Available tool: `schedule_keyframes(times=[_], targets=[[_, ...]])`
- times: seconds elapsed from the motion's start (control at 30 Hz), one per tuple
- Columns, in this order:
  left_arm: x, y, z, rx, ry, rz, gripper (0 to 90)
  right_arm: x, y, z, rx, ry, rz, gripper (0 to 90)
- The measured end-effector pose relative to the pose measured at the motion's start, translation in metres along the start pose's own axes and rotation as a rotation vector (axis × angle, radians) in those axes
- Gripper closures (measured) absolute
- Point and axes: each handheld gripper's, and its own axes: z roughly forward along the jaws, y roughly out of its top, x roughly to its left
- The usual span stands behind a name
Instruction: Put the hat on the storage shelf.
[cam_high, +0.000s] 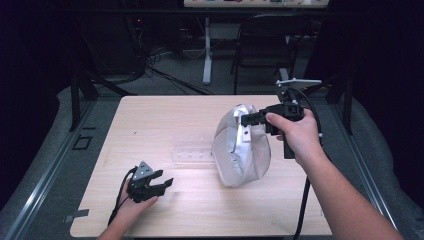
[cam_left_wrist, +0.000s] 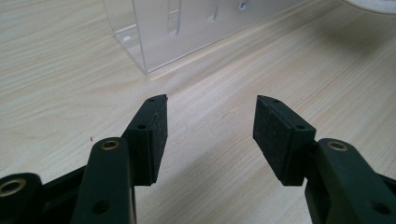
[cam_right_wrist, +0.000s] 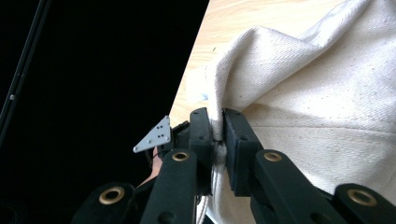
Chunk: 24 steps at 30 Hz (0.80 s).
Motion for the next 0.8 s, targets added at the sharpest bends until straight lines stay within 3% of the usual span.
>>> schedule_keyframes(times=[0.33,0.47,0.67,0.8], targets=[[-0.002,0.001,-0.001,-0.009,-0.013,0.005,45.4,0.004,0.015,0.011,-0.021,0.007,0.009,82.8],[-0.008,0.004,-0.002,-0.044,-0.043,0.011,45.3,0.006,0.021,0.015,-0.036,0.007,0.016,82.8],[-0.035,0.025,-0.004,-0.15,-0.06,0.062,42.2,0.01,0.03,0.02,-0.06,0.01,0.028,82.8],[-0.057,0.041,0.002,-0.168,-0.067,0.122,41.5,0.014,0.037,0.021,-0.078,0.007,0.032,82.8]])
